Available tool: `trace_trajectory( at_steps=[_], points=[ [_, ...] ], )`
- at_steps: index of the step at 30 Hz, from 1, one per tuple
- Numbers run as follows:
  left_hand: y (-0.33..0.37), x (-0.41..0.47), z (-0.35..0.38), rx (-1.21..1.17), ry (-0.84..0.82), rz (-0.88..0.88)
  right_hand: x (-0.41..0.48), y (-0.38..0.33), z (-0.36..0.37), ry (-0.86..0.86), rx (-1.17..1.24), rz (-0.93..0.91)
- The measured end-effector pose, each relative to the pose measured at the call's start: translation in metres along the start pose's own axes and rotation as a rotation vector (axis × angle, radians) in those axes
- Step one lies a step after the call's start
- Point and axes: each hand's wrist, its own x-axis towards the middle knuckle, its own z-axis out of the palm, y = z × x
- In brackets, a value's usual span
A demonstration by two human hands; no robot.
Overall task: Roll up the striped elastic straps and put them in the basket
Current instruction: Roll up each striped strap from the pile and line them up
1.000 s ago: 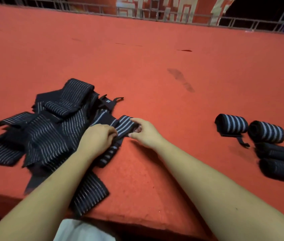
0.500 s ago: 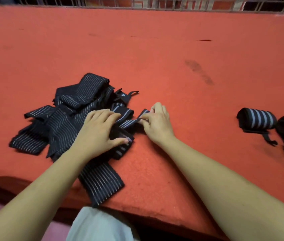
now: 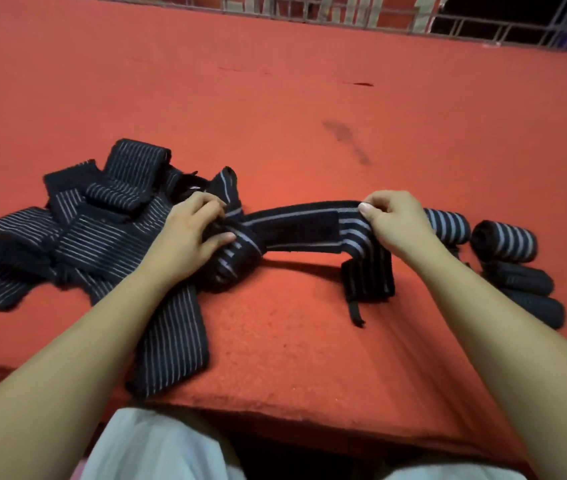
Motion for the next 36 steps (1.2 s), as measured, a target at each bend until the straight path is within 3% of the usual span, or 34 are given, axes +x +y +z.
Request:
trace_trajectory(
  at_steps=[6, 10, 13, 18, 22, 26, 31, 36],
  points=[
    [-0.013, -0.015, 0.0, 0.146, -0.039, -0.058, -0.022, 0.029, -0.021, 0.058, -0.024, 0.224],
    [-0.005, -0.023, 0.008, 0.185, -0.045, -0.129, -0.029, 0.033, -0.016, -0.259, -0.154, 0.321],
    [0.004, -0.028, 0.02, 0.234, -0.067, -0.136, -0.028, 0.019, -0.009, -0.337, -0.226, 0.247],
    [0.022, -0.044, 0.024, 0.111, -0.059, -0.294, -0.018, -0.031, 0.032, -0.422, -0.191, -0.062],
    [0.022, -0.047, 0.031, 0.215, -0.044, -0.257, -0.005, -0.048, 0.085, -0.568, -0.114, -0.005],
    [0.02, -0.046, 0.033, 0.246, -0.039, -0.234, 0.002, -0.041, 0.108, -0.588, -0.333, -0.008],
    [0.015, -0.049, 0.034, 0.186, -0.018, -0.295, -0.002, -0.045, 0.094, -0.545, -0.022, -0.043],
    [0.01, -0.047, 0.037, 0.072, -0.017, -0.387, -0.009, -0.036, 0.031, -0.41, 0.293, 0.128]
  ],
)
